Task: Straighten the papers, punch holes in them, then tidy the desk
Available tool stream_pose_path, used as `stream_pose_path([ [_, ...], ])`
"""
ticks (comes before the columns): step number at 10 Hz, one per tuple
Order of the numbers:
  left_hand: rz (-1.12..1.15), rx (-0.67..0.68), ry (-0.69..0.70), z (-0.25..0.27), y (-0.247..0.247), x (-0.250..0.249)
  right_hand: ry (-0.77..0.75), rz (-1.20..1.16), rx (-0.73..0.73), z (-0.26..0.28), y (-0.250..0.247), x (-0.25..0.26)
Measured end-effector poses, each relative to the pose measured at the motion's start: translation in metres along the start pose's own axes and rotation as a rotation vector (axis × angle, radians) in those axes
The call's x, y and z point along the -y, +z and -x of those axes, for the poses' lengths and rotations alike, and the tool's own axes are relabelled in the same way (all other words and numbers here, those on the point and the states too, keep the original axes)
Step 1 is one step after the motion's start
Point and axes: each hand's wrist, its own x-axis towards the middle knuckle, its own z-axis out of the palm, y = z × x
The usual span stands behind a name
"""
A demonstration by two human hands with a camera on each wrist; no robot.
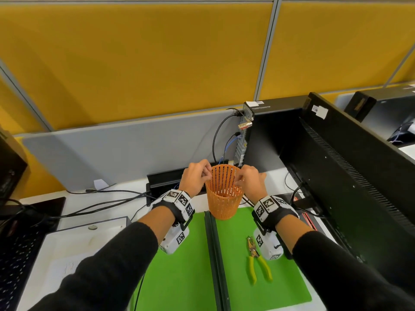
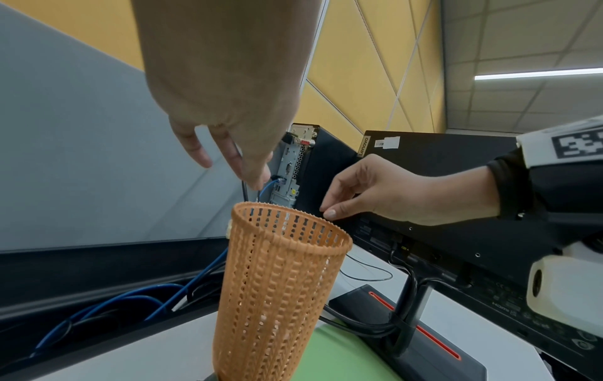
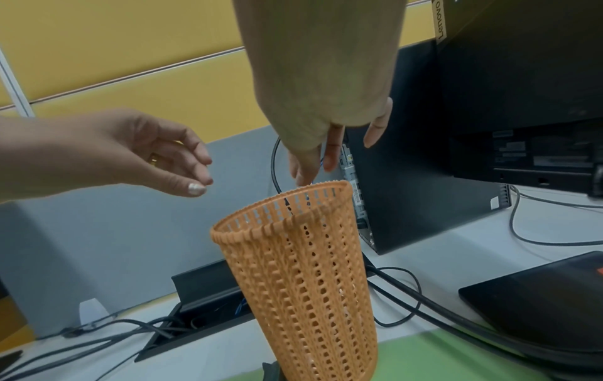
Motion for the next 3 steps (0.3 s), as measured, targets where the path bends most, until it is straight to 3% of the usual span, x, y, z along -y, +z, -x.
stream_pose_path([
  [2,0.001,-0.008,-0.063,0.009,-0.023,-0.002,0.046,0.05,0.036,0.0,-0.012,0.014],
  [3,-0.23,-0.069,-0.035,0.017,-0.04,0.002,0.024,0.109,0.016,0.001,-0.017,0.021],
])
